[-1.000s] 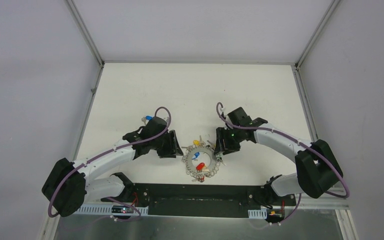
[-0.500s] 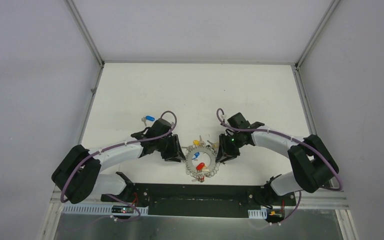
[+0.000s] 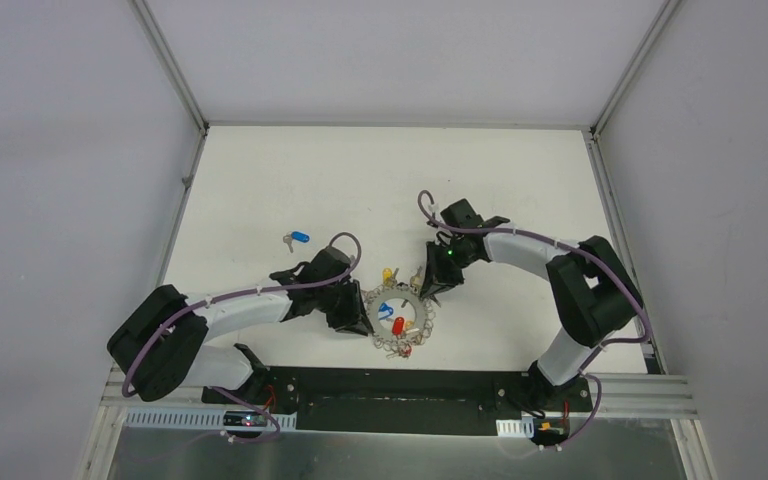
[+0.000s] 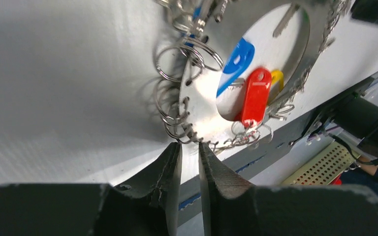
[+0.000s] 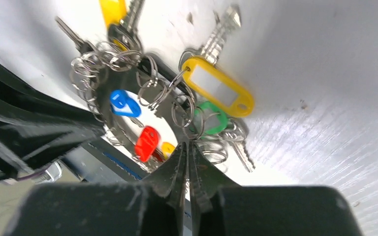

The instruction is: Put the keys on the keyring

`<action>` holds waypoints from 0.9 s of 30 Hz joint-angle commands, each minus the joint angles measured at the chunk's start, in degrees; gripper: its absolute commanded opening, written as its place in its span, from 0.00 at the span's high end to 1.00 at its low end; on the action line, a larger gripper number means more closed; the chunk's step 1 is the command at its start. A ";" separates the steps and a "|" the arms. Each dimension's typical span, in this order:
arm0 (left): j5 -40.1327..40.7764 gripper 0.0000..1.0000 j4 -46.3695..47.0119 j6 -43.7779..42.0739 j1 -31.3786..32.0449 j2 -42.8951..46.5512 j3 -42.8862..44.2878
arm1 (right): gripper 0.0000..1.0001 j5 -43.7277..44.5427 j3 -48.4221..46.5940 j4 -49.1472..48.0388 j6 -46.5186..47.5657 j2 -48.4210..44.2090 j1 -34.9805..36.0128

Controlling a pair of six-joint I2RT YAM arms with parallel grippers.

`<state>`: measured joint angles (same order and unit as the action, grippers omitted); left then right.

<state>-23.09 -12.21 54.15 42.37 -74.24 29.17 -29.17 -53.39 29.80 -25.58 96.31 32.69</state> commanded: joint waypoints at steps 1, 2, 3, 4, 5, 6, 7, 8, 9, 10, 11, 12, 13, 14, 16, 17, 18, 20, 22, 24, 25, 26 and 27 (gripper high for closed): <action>1.36 0.80 3.98 3.41 3.51 0.08 -0.51 | 0.94 1.59 -4.68 0.17 2.21 -0.34 -1.22; 1.68 0.80 4.40 3.68 4.38 -0.39 -0.39 | 0.93 1.76 -4.93 0.55 2.40 -0.64 -1.56; 1.87 0.80 4.68 3.87 5.03 -0.91 -0.16 | 0.91 2.01 -4.97 1.00 2.73 -1.17 -1.88; 2.17 0.79 4.81 3.84 5.69 -1.44 0.22 | 0.90 2.25 -4.67 1.33 2.93 -1.78 -2.18; 2.36 0.79 4.82 3.76 6.34 -1.84 0.58 | 0.88 2.47 -4.25 1.59 3.24 -2.47 -2.44; 2.47 0.77 4.82 3.65 6.60 -2.14 0.88 | 0.86 2.48 -3.54 1.84 3.52 -3.37 -2.78; 2.71 0.76 4.82 3.48 6.80 -2.22 1.18 | 0.85 2.41 -2.69 2.06 3.64 -4.29 -3.06; 2.97 0.74 4.80 3.14 6.78 -2.04 1.43 | 0.83 2.18 -1.70 2.24 3.78 -5.49 -3.38; 3.23 0.73 4.78 2.72 6.83 -1.60 1.64 | 0.81 1.88 -0.09 2.35 3.90 -7.45 -3.61; 3.87 0.71 4.70 2.31 6.78 -0.85 1.74 | 0.78 1.27 1.25 2.30 3.97 -8.89 -3.78; 4.58 0.70 4.50 1.94 6.84 0.09 1.81 | 0.71 0.85 2.58 2.28 3.85 -10.80 -3.90; 5.52 0.68 4.15 1.58 6.82 1.69 1.85 | 0.67 0.83 4.10 2.29 3.58 -12.62 -4.00; 6.62 0.67 3.62 0.98 6.83 3.05 1.90 | 0.62 1.01 5.47 2.21 3.08 -14.45 -4.10; 7.78 0.66 2.78 0.74 6.85 4.49 1.94 | 0.59 1.07 6.90 2.24 2.50 -16.29 -4.24; 10.20 0.64 0.90 0.00 6.76 7.47 1.95 | 0.56 0.54 9.57 2.19 1.05 -19.18 -4.74; 11.58 0.63 -0.16 -0.35 6.64 9.11 1.88 | 0.55 -0.13 10.92 2.15 0.35 -20.20 -4.93; 12.85 0.61 -1.37 -0.69 6.47 10.64 1.79 | 0.55 -0.98 12.13 1.83 -0.84 -20.96 -5.06; 14.97 0.58 -3.95 -1.32 5.49 13.73 1.41 | 0.55 -3.54 14.83 0.26 -2.73 -21.79 -5.21; 16.18 0.55 -6.10 -2.36 3.86 16.29 0.89 | 0.54 -5.90 17.19 -1.98 -4.79 -21.76 -5.26; 16.52 0.52 -8.38 -3.46 1.51 18.17 0.53 | 0.54 -8.27 19.11 -5.55 -7.20 -21.09 -5.27; 16.40 0.50 -9.39 -3.85 0.58 18.72 0.46 | 0.54 -9.48 20.11 -7.20 -8.33 -20.17 -5.27; 15.84 0.48 -10.22 -4.28 -0.39 18.93 0.38 | 0.54 -10.65 20.54 -8.76 -9.54 -19.21 -5.27; 14.90 0.48 -10.67 -4.70 -1.37 18.72 0.36 | 0.54 -11.39 20.94 -10.13 -10.51 -18.23 -5.27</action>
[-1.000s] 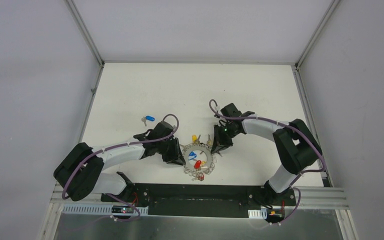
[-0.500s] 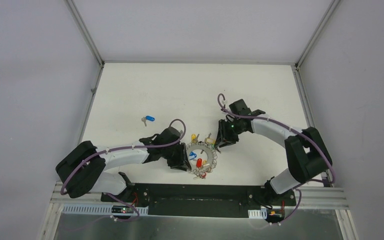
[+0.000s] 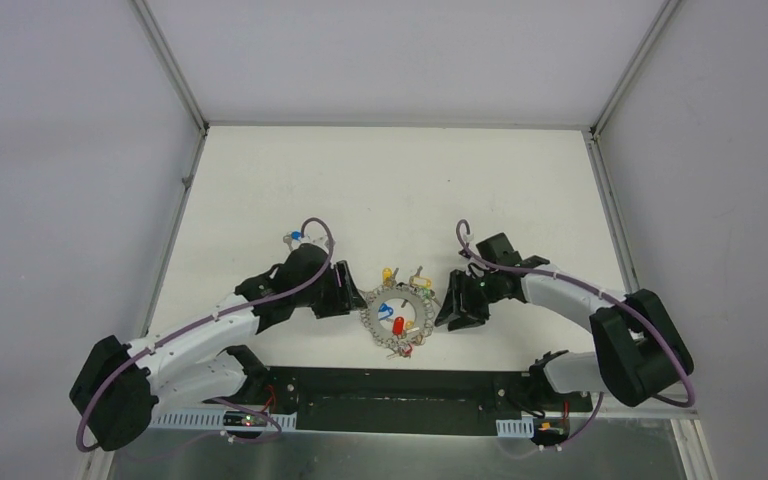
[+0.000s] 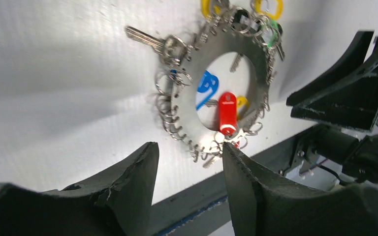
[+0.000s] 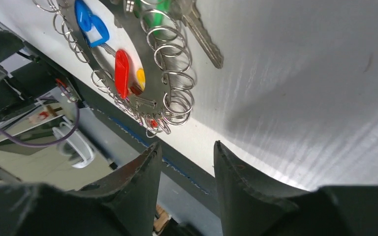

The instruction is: Put the keys on the keyring

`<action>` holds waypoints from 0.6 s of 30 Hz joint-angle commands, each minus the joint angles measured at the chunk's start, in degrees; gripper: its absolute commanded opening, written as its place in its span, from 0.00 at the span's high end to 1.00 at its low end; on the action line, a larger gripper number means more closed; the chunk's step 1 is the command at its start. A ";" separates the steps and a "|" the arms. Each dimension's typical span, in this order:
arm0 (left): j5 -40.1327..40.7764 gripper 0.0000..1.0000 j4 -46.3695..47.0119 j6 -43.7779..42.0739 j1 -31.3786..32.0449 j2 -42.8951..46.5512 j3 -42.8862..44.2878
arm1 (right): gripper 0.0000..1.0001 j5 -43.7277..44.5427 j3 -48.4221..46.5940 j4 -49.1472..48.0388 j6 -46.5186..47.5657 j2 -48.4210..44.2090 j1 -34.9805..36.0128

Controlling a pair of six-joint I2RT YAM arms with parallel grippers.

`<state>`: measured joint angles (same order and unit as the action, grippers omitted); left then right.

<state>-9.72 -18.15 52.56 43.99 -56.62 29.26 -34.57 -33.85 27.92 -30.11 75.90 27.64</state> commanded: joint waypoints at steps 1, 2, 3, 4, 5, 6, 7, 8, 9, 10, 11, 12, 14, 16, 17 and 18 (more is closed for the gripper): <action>0.31 0.48 -5.00 -3.37 -3.93 0.45 0.28 | 0.54 -6.76 1.76 -9.88 -7.10 3.08 -0.22; -0.82 0.48 -4.91 -3.54 -4.58 -0.48 0.35 | 0.54 -7.23 2.03 -11.20 -8.02 4.06 -0.21; -2.04 0.48 -4.87 -3.59 -4.95 -2.21 0.55 | 0.54 -7.76 2.17 -12.49 -8.79 5.02 -0.21; -3.21 0.49 -4.52 -3.67 -5.12 -3.81 0.80 | 0.55 -8.14 2.20 -13.61 -9.49 5.96 -0.22; -4.40 0.50 -4.10 -3.81 -5.14 -5.38 1.21 | 0.55 -8.47 2.14 -14.42 -9.91 7.01 -0.22; -5.72 0.51 -3.61 -3.94 -5.14 -7.09 1.55 | 0.57 -8.73 2.00 -15.34 -10.30 8.00 -0.22; -6.76 0.52 -3.07 -4.02 -5.14 -8.45 1.85 | 0.59 -9.02 1.81 -16.00 -10.47 9.06 -0.22; -7.82 0.54 -2.44 -4.05 -5.14 -9.72 1.98 | 0.61 -9.19 1.51 -16.53 -10.56 9.97 -0.26; -8.78 0.55 -1.82 -3.92 -5.14 -10.61 1.98 | 0.64 -9.39 1.16 -17.09 -10.58 10.84 -0.20; -9.35 0.57 -1.08 -3.74 -5.14 -11.18 1.80 | 0.66 -9.50 0.75 -17.49 -10.59 11.72 -0.20; -9.98 0.59 -0.05 -3.35 -5.14 -11.55 1.47 | 0.69 -9.61 0.29 -17.88 -10.59 12.50 -0.20; -10.62 0.60 1.05 -2.82 -5.10 -11.74 0.91 | 0.71 -9.70 -0.18 -18.21 -10.52 13.20 -0.21; -11.87 0.63 3.67 -1.19 -4.93 -11.84 -0.52 | 0.77 -9.58 -1.46 -18.33 -10.06 14.48 -0.33; -12.74 0.65 6.15 0.40 -4.48 -11.93 -2.00 | 0.85 -9.72 -3.10 -18.28 -9.35 15.65 -0.75; -12.81 0.66 6.94 1.05 -4.00 -11.93 -2.47 | 0.89 -9.73 -3.67 -18.07 -8.96 16.02 -1.16; -12.62 0.67 7.89 1.83 -3.43 -11.93 -2.84 | 0.92 -9.77 -4.29 -17.74 -8.61 16.45 -1.55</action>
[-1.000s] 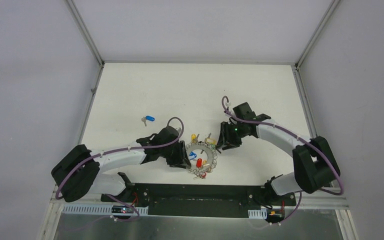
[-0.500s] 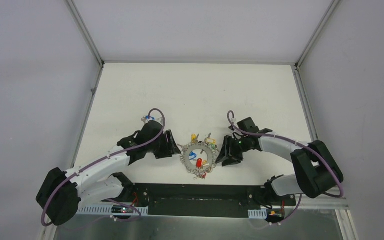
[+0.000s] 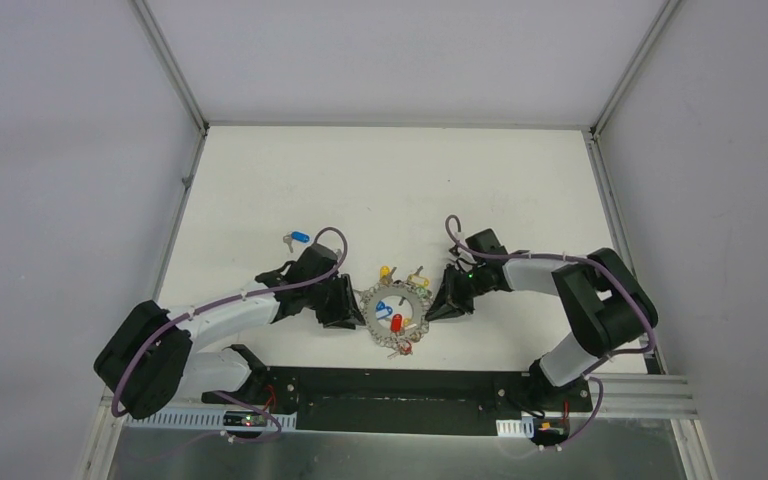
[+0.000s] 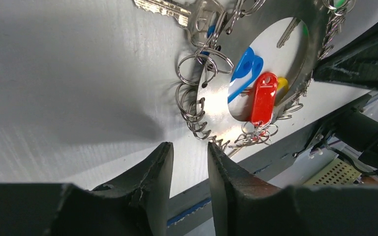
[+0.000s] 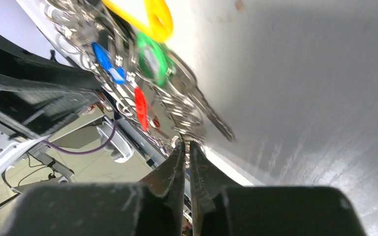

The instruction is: Put the keys on the keyring

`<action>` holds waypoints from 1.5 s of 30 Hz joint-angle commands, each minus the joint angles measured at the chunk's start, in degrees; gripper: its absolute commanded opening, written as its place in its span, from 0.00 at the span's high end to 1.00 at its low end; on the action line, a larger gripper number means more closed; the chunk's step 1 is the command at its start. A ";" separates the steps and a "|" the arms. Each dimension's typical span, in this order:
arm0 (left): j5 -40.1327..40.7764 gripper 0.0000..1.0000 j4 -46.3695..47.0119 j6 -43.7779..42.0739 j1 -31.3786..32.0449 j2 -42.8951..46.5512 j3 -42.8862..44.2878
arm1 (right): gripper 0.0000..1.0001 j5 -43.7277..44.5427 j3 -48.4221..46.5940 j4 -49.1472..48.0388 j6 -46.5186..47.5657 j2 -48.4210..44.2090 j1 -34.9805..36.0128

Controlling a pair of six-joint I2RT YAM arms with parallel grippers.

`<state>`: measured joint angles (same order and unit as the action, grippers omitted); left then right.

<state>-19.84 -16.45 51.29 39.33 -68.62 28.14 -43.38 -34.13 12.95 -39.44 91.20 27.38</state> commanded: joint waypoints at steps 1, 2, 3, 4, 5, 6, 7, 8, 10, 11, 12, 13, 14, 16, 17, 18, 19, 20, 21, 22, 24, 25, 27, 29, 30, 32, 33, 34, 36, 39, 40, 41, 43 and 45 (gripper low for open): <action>-2.16 0.68 6.90 3.64 2.06 -0.02 -1.89 | 0.96 -1.11 -4.58 -2.35 1.29 1.52 -1.87; -1.77 0.68 7.75 4.28 3.01 -0.13 -1.94 | 0.99 -1.24 -5.07 -1.89 1.82 1.79 -2.41; -1.27 0.69 8.66 4.81 3.93 -0.56 -1.90 | 1.00 -1.41 -5.61 -1.49 2.36 2.10 -3.14; -0.93 0.69 9.67 5.30 5.06 -1.23 -1.75 | 1.00 -1.64 -6.13 -1.06 3.13 2.32 -4.11; -0.68 0.69 10.49 5.66 6.11 -2.11 -1.40 | 1.00 -1.93 -6.93 -0.60 3.78 2.58 -4.81; -0.38 0.70 11.23 5.86 7.24 -3.28 -0.91 | 1.00 -2.06 -7.92 0.23 4.48 2.84 -5.67; -0.16 0.70 11.63 5.95 8.33 -4.47 -0.17 | 1.00 -2.14 -9.06 1.22 5.46 3.11 -6.51; 0.00 0.70 11.91 5.79 9.32 -5.79 0.65 | 1.00 -2.08 -10.52 2.40 6.34 3.30 -7.33; 0.12 0.70 12.36 5.26 10.82 -7.84 2.21 | 1.00 -1.80 -13.40 5.01 8.25 3.54 -8.93; 0.07 0.70 12.81 4.97 11.57 -8.47 2.79 | 1.00 -1.61 -14.81 6.46 9.15 3.56 -9.72; 0.06 0.69 13.22 4.69 11.90 -8.79 3.33 | 1.00 -1.43 -16.11 8.29 10.10 3.55 -10.28; 0.07 0.69 13.65 4.58 12.06 -8.84 3.67 | 1.00 -1.12 -17.26 9.56 10.98 3.43 -10.73; 0.12 0.69 14.30 4.55 12.16 -8.58 3.82 | 1.00 -0.69 -18.07 10.70 11.81 3.19 -11.05; 0.12 0.69 16.01 4.34 12.17 -7.39 3.57 | 0.95 -0.32 -18.77 12.33 13.00 2.68 -11.32; 0.49 0.68 16.18 3.96 12.15 -6.62 3.51 | 0.93 -0.40 -18.54 12.89 13.44 2.41 -11.36; 1.21 0.67 15.44 3.52 12.10 -5.62 3.50 | 0.90 -0.72 -17.88 13.04 13.59 1.88 -11.34; 2.38 0.66 13.66 2.95 12.08 -4.45 3.57 | 0.86 -0.96 -16.94 12.94 13.68 1.36 -11.35; 3.69 0.64 11.64 2.47 12.01 -3.18 3.65 | 0.81 -1.12 -15.88 12.64 13.63 0.64 -11.30; 5.36 0.61 9.08 2.01 11.88 -1.74 3.63 | 0.75 -1.18 -14.43 12.16 13.51 -0.17 -11.19; 6.82 0.59 6.70 1.68 11.58 -0.31 3.33 | 0.69 -1.18 -13.03 11.40 13.23 -1.07 -11.21; 8.45 0.57 2.77 1.69 10.03 2.90 2.04 | 0.60 -1.63 -10.08 9.89 12.68 -2.63 -11.14; 8.07 0.56 2.08 1.87 8.64 4.39 0.96 | 0.58 -1.90 -8.79 9.17 12.33 -3.29 -11.05; 5.68 0.55 1.92 1.98 5.00 8.12 -1.26 | 0.57 -2.30 -6.69 8.22 11.33 -4.12 -10.67; 3.82 0.54 1.67 1.53 1.17 11.05 -2.75 | 0.57 -2.80 -4.65 6.90 10.03 -4.71 -9.87; 3.37 0.53 1.51 1.13 -0.05 12.14 -3.24 | 0.57 -2.93 -3.63 6.20 9.23 -4.87 -9.25; 2.92 0.51 1.16 -0.02 -1.60 13.51 -3.23 | 0.57 -3.03 -1.90 4.62 7.70 -4.93 -7.55; 2.74 0.51 0.99 -0.70 -2.19 13.34 -2.93 | 0.57 -2.95 -1.06 3.84 6.89 -4.85 -6.56; 2.25 0.51 0.87 -1.41 -2.76 12.74 -2.51 | 0.57 -2.76 -0.40 2.89 6.05 -4.81 -5.44; 1.12 0.51 0.77 -2.75 -3.84 10.51 -1.26 | 0.57 -2.25 0.60 1.33 4.49 -4.52 -3.28; -0.50 0.51 1.15 -4.12 -4.43 5.47 1.04 | 0.62 -1.29 1.18 -0.60 2.59 -3.62 -0.60; -1.16 0.52 1.58 -4.53 -4.48 3.77 1.80 | 0.64 -1.09 1.13 -0.97 2.25 -2.93 -0.09; -1.96 0.53 2.25 -4.74 -4.48 1.95 2.47 | 0.66 -1.02 0.91 -1.19 2.11 -2.29 0.22; -4.00 0.55 4.45 -4.88 -4.44 -1.35 3.31 | 0.74 -0.80 0.35 -1.49 2.28 -1.03 0.32; -5.76 0.58 7.31 -4.32 -4.37 -4.05 3.58 | 0.82 -0.60 -0.59 -1.39 2.81 -0.11 0.31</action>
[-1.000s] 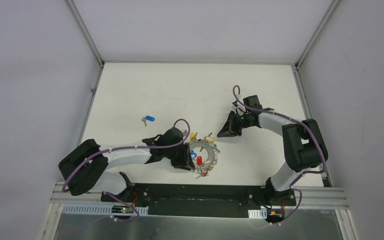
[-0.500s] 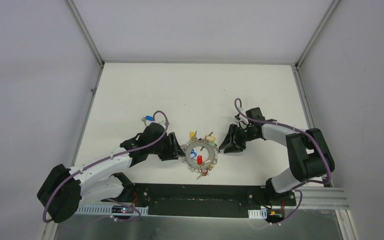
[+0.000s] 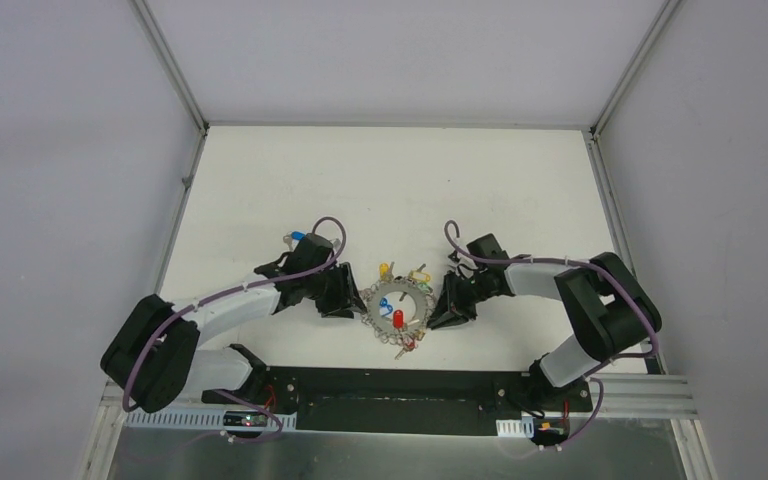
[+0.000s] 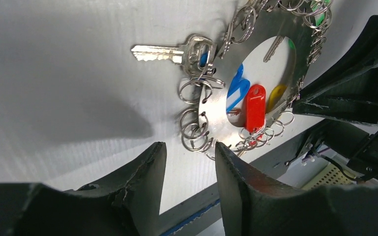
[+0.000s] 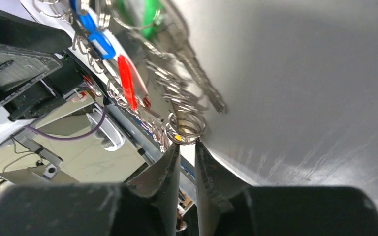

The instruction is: Put the keys on the keyring

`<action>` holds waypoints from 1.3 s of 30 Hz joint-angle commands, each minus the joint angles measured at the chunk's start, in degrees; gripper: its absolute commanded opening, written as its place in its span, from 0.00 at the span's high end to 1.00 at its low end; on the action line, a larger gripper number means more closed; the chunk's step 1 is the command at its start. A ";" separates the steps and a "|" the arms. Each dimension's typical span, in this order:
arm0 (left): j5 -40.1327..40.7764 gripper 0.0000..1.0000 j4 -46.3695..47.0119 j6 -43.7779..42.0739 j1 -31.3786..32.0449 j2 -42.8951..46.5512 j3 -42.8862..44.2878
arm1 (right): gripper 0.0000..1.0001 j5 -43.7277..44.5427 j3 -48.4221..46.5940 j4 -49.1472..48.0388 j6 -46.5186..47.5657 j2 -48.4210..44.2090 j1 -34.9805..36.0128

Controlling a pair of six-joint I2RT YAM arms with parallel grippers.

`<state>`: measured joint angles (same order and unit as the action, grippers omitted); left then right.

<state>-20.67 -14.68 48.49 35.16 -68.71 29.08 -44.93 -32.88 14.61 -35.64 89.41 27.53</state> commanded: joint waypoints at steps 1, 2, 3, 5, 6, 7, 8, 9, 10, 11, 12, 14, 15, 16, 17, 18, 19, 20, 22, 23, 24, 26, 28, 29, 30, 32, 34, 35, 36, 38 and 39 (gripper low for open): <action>-5.41 0.59 6.82 -0.98 -0.01 -5.12 2.54 | 0.87 1.09 -2.56 -2.71 -0.56 2.07 0.16; -5.58 0.60 8.20 -0.36 0.33 -6.03 2.29 | 0.92 1.40 -3.42 -2.06 0.03 2.43 0.08; -5.73 0.61 9.53 0.13 0.91 -6.76 1.97 | 0.96 1.59 -4.28 -1.29 0.61 2.81 -0.01; -5.69 0.63 11.21 0.65 2.44 -8.10 1.84 | 1.00 2.25 -5.98 0.55 1.98 3.11 -0.30; -5.48 0.65 11.31 0.91 3.21 -8.59 1.79 | 1.00 2.70 -6.85 1.63 3.00 3.14 -0.47; -5.04 0.68 11.50 1.19 4.39 -9.05 1.66 | 1.00 3.32 -7.68 3.00 3.96 3.07 -0.79; -4.74 0.70 11.91 1.72 5.29 -9.25 1.41 | 1.00 3.99 -8.51 4.49 5.06 2.94 -1.12; -4.58 0.73 12.77 2.14 6.18 -9.60 1.11 | 1.00 4.65 -9.33 5.83 6.03 2.84 -1.54; -4.45 0.75 13.97 2.74 7.34 -9.91 0.87 | 1.00 5.13 -10.03 7.05 7.01 2.79 -2.15; -4.27 0.77 14.50 3.16 8.51 -10.26 0.82 | 1.00 5.39 -10.76 8.03 7.80 2.67 -3.11; -4.00 0.79 14.58 3.38 9.73 -10.79 0.91 | 1.00 5.48 -11.48 8.96 8.54 2.56 -3.89; -3.97 0.83 15.97 3.19 11.76 -11.96 1.54 | 1.00 6.24 -13.53 11.52 10.25 2.46 -5.12; -4.28 0.85 16.00 2.79 12.38 -12.50 1.93 | 1.00 6.96 -14.67 13.11 11.40 2.44 -5.52; -4.59 0.85 15.95 2.42 12.57 -12.73 2.16 | 1.00 7.96 -15.82 14.83 12.54 2.21 -5.72; -4.56 0.85 15.68 2.32 12.64 -12.47 2.16 | 1.00 9.62 -16.89 16.30 13.47 1.95 -5.75; -3.87 0.83 15.10 2.13 12.64 -11.78 2.13 | 0.97 10.65 -17.67 17.48 14.22 1.63 -5.72; -2.24 0.80 12.56 1.68 12.60 -10.60 2.39 | 0.94 11.47 -18.29 18.34 14.83 1.11 -5.73; -0.78 0.76 10.38 1.12 12.53 -9.20 2.61 | 0.87 12.11 -18.75 19.03 15.06 0.67 -5.67; 1.42 0.68 6.26 -0.03 11.57 -6.04 3.48 | 0.77 12.99 -19.24 19.70 15.14 -0.59 -5.52; 1.98 0.65 4.45 -0.47 10.56 -4.44 3.58 | 0.73 13.33 -19.50 19.88 14.99 -1.04 -5.24; 2.18 0.64 2.99 -0.76 9.31 -2.56 3.61 | 0.70 13.82 -19.86 20.03 14.91 -1.41 -4.65; 1.94 0.61 0.49 -1.22 6.19 1.68 3.14 | 0.62 14.16 -20.84 19.83 14.68 -1.60 -2.72; 1.73 0.58 -1.55 -2.05 2.82 5.54 2.40 | 0.59 14.68 -22.22 18.89 13.81 -1.25 -0.50; 1.87 0.56 -3.06 -2.83 1.33 7.13 2.17 | 0.58 14.88 -22.93 18.33 13.22 -0.73 0.63; 2.32 0.54 -4.85 -3.82 -0.08 8.52 2.29 | 0.58 15.24 -23.99 17.67 12.59 -0.09 1.89; 2.82 0.48 -9.11 -5.96 -2.90 10.31 3.10 | 0.58 16.33 -26.35 17.03 11.40 2.23 4.35; 2.30 0.47 -12.73 -7.92 -5.80 11.08 4.00 | 0.58 17.71 -29.02 16.51 10.16 4.56 6.65; 1.75 0.47 -14.70 -8.69 -7.00 11.40 4.45 | 0.59 18.47 -30.45 16.22 9.36 5.86 7.75; 1.38 0.47 -15.88 -9.40 -8.36 11.71 5.05 | 0.60 19.11 -31.78 15.91 8.78 7.12 8.89; 1.16 0.47 -17.44 -10.12 -9.30 12.67 5.80 | 0.63 20.49 -34.78 15.60 7.67 9.76 10.95; 1.15 0.47 -17.76 -10.16 -9.46 13.26 5.96 | 0.65 21.13 -36.19 15.48 7.23 11.17 11.86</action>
<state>-19.53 -26.39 42.28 27.33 -57.87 31.90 -27.92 -63.24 32.03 -25.04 96.33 36.12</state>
